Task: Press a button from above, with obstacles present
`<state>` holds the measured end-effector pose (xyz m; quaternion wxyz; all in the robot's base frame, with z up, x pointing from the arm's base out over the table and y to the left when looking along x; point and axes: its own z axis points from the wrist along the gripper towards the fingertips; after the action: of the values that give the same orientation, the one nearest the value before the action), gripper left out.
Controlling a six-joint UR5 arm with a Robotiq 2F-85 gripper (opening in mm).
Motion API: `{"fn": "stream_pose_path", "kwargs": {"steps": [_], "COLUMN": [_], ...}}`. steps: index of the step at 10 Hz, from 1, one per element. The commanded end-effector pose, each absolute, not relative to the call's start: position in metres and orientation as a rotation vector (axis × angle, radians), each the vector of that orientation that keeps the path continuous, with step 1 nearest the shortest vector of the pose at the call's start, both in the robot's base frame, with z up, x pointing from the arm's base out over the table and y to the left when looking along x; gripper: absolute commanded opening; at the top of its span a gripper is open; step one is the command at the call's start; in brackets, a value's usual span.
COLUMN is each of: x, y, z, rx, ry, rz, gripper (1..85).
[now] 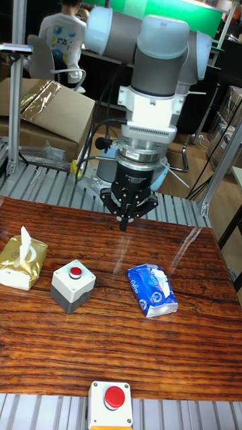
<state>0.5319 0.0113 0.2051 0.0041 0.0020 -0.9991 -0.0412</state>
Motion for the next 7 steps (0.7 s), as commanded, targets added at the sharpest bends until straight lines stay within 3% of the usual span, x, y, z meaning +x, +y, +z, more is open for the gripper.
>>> {"fn": "stream_pose_path", "kwargs": {"steps": [1, 7], "x": [0.541, 0.573], "y": [-0.01, -0.054], "z": [0.207, 0.182], "rx": [0.076, 0.153], "ry": [-3.125, -3.138], "rz": [-0.153, -0.129], "gripper": [4.0, 1.3]}}
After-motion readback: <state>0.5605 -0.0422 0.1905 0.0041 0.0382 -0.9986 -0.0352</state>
